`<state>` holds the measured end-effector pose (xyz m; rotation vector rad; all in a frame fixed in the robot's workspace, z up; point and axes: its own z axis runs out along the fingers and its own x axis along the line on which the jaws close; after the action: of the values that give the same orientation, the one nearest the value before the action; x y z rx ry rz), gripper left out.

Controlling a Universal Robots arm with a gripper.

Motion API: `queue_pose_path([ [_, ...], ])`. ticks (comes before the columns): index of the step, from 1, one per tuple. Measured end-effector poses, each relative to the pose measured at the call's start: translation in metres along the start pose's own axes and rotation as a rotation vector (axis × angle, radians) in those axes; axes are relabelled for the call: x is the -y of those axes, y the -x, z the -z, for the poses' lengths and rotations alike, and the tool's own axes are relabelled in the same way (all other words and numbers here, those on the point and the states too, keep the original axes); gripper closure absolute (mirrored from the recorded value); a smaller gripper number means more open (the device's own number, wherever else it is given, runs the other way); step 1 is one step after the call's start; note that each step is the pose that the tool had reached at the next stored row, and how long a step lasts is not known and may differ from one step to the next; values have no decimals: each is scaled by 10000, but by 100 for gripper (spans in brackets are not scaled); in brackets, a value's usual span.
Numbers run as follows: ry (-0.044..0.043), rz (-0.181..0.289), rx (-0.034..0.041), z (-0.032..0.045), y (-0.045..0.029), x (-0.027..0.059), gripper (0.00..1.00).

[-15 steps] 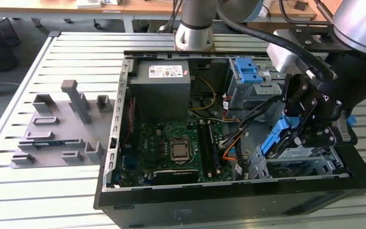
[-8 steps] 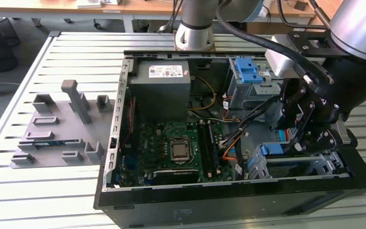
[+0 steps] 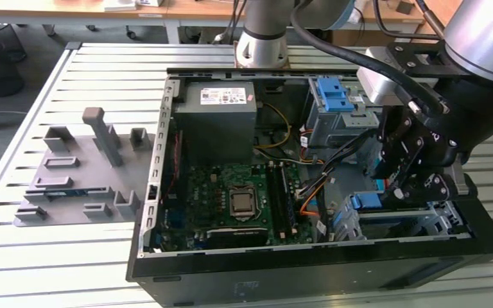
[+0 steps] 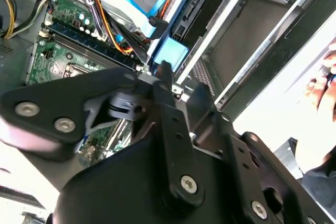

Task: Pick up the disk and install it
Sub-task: 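Insert the disk into the insertion slot, then insert the first disk wire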

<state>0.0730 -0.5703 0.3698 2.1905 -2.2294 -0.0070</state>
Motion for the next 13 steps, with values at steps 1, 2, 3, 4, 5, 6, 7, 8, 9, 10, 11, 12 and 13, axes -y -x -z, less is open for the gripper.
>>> queue_pose_path([
  [1,0,0,0,0,0,0,64],
  [2,0,0,0,0,0,0,64],
  [3,0,0,0,0,0,0,69],
  [4,0,0,0,0,0,0,75],
  [5,0,0,0,0,0,0,81],
  [6,0,0,0,0,0,0,81],
  [7,0,0,0,-1,0,0,87],
  [8,0,0,1,-1,0,0,89],
  [9,0,0,1,-1,0,0,89],
  [10,0,0,0,-1,0,0,89],
  [11,0,0,0,-1,0,0,89],
  [12,0,0,0,-1,0,0,89],
  [13,0,0,0,-2,0,0,89],
])
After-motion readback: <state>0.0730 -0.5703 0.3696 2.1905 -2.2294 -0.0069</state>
